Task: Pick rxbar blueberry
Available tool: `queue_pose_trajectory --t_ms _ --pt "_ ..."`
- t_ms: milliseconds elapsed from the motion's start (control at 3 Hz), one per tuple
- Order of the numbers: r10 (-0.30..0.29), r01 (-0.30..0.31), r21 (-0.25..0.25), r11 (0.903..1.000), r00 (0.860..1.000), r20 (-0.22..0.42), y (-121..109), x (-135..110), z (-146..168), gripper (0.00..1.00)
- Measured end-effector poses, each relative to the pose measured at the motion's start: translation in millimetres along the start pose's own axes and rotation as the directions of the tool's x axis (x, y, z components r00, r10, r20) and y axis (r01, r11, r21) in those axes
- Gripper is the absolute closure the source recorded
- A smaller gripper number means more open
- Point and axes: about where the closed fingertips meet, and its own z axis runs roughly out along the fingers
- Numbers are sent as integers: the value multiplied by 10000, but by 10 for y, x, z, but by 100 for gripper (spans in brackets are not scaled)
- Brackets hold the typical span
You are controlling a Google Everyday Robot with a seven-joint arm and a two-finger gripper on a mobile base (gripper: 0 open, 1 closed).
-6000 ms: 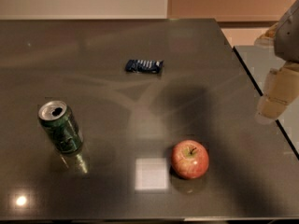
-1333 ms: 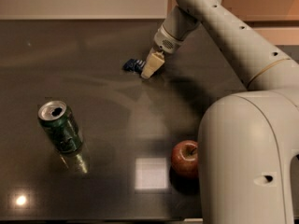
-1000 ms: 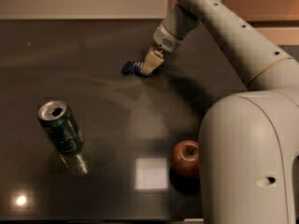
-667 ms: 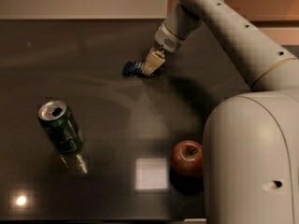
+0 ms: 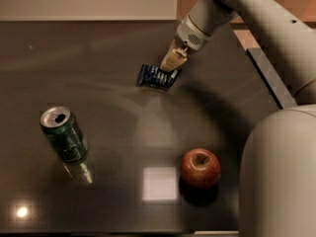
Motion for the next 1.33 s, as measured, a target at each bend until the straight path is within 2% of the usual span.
queue_pose_trajectory --t_ms 667,1000,1333 --pt "-759 764 -43 9971 9948 679 365 -169 -520 100" --pt "-1368 1356 188 9906 9845 1093 507 -343 -830 100" --pt "-2029 1978 494 9790 9692 1397 616 -535 -1093 100"
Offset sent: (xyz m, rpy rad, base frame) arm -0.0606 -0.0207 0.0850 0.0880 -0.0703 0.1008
